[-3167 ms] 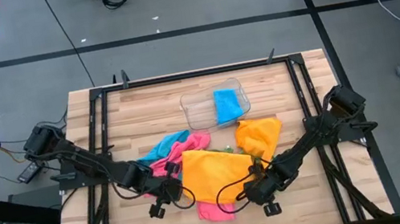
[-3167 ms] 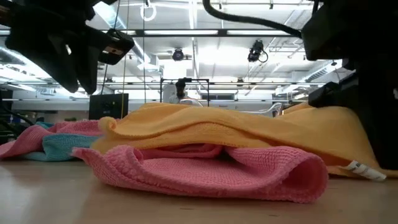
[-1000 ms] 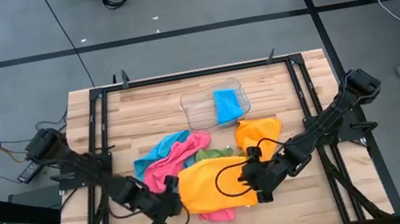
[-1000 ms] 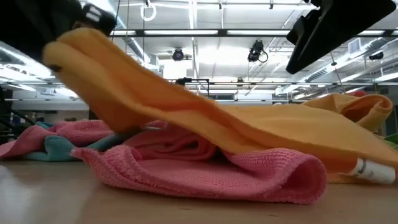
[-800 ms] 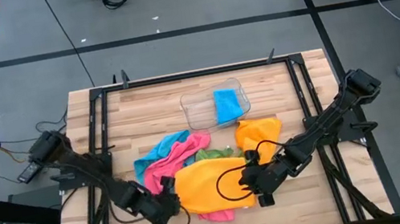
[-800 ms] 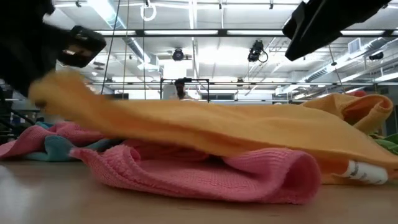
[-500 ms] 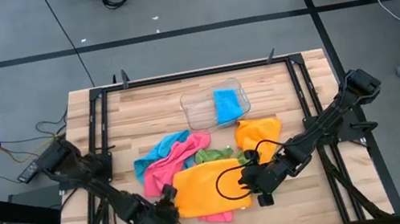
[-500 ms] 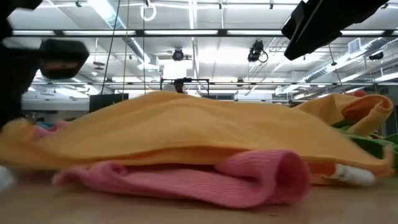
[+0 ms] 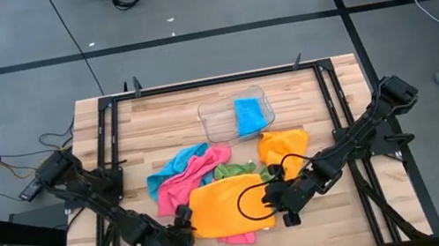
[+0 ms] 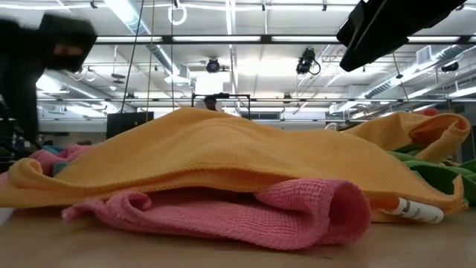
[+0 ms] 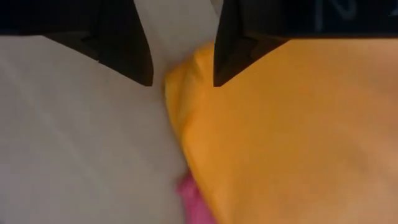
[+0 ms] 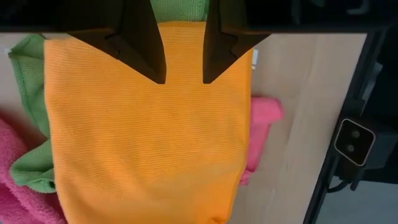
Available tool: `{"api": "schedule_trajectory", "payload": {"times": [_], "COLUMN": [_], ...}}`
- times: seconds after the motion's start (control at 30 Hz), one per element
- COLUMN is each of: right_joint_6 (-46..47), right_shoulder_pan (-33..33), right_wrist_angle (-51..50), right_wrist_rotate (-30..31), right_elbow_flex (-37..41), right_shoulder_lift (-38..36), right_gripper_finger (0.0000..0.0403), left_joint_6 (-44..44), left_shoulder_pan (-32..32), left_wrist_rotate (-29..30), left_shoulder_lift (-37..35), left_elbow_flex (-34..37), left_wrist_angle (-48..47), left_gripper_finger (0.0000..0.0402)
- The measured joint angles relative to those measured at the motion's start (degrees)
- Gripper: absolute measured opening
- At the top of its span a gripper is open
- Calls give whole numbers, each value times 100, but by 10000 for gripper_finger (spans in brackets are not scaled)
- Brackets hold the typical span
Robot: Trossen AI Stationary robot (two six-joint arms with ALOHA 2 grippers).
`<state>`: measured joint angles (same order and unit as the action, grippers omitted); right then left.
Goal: Fold microfiber towels
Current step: Fold the left yellow microfiber cloth
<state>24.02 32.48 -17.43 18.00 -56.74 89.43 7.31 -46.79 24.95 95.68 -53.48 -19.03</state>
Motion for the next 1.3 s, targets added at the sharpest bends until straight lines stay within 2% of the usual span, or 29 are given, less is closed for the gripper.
{"api": "schedule_trajectory", "payload": {"times": [0.17,0.27,0.3,0.43,0.5,0.63,0.83,1.03,1.3], "right_joint_6": [-67,-110,-112,-57,-40,-304,-869,-769,-376], "right_shoulder_pan": [-10,-10,-10,23,33,22,-163,-520,-861], "right_wrist_angle": [52,199,235,262,310,772,1814,1893,1769], "right_wrist_rotate": [198,209,212,210,209,266,509,601,555], "right_elbow_flex": [5,5,5,5,5,5,5,5,5], "right_shoulder_lift": [0,0,0,0,0,261,1212,1743,1871], "right_gripper_finger": [113,113,113,113,113,113,113,113,113], "left_joint_6": [-191,-145,-88,-48,-84,-383,-500,-414,165], "left_shoulder_pan": [132,340,428,650,662,535,435,406,401], "left_wrist_rotate": [1087,1223,1096,-86,-362,-488,-527,-957,-974], "left_shoulder_lift": [32,58,103,313,324,334,334,335,373], "left_elbow_flex": [2,2,19,64,55,55,55,55,55], "left_wrist_angle": [49,49,107,198,386,575,580,726,821], "left_gripper_finger": [177,161,156,135,125,109,97,96,84]}}
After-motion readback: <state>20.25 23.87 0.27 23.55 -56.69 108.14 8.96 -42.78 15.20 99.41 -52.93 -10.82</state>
